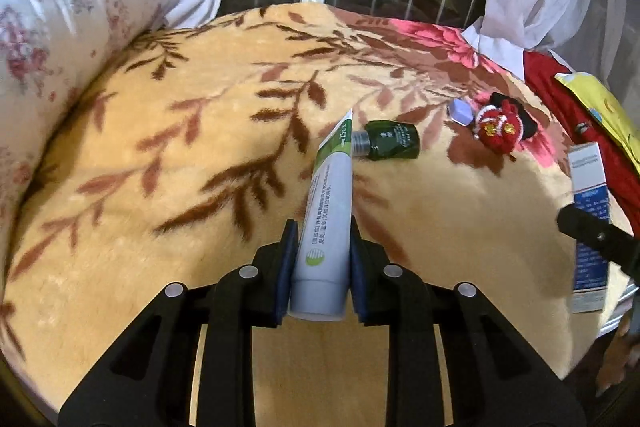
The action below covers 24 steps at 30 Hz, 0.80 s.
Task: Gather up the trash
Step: 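Lower the toothpaste tube and spray box into the orange bin and open both tools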
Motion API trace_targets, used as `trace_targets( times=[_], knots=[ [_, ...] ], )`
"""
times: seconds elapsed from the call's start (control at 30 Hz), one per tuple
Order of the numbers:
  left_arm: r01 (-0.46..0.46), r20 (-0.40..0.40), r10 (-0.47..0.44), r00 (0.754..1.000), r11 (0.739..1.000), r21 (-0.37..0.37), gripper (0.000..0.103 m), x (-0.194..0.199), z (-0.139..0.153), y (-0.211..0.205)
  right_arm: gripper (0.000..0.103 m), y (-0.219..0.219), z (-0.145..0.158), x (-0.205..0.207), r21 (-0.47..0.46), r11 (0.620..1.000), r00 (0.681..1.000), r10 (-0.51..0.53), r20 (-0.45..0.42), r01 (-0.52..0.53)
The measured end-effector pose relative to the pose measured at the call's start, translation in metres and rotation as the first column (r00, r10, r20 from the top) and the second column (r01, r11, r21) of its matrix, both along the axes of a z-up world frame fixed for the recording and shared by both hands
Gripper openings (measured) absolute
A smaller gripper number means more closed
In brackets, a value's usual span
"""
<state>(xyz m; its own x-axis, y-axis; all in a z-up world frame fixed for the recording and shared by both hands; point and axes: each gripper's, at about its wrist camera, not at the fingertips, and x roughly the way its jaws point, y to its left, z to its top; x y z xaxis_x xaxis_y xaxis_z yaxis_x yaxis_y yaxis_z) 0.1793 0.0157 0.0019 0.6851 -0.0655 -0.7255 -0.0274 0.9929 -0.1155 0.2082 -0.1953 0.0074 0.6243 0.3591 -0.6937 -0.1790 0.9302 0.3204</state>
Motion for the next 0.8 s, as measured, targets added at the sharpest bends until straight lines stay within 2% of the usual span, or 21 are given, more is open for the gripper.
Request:
trace_targets(
  times=[0.17,0.33,0.57,0.7,0.8],
  knots=[
    [-0.009,0.032,0.008,0.999,1.000,0.030,0.023,-0.034,0.017,-0.008,0.056,0.020,0.008,-0.035,-0.069,0.996,0.991,0.067,0.116,-0.060],
    [-0.018,0.032,0.017,0.999,0.999,0.045,0.023,-0.074,0.027,-0.016,0.056,0.027,0.016,-0.087,-0.078,0.990,0.978,0.130,0.165,-0.118],
    [0.042,0.033,-0.045,0.998,0.995,0.090,0.023,-0.145,0.026,-0.037,0.057,0.029,0.001,-0.182,-0.087,0.974,0.968,0.218,0.123,-0.208],
    [0.092,-0.034,-0.089,0.995,0.991,0.100,0.023,-0.183,0.002,-0.047,0.057,0.033,-0.017,-0.219,-0.157,0.961,0.965,0.244,0.092,-0.228],
    [0.148,-0.110,-0.136,0.985,0.983,0.111,0.023,-0.200,-0.026,-0.055,0.057,0.034,-0.041,-0.230,-0.170,0.956,0.969,0.246,0.021,-0.239]
  ],
)
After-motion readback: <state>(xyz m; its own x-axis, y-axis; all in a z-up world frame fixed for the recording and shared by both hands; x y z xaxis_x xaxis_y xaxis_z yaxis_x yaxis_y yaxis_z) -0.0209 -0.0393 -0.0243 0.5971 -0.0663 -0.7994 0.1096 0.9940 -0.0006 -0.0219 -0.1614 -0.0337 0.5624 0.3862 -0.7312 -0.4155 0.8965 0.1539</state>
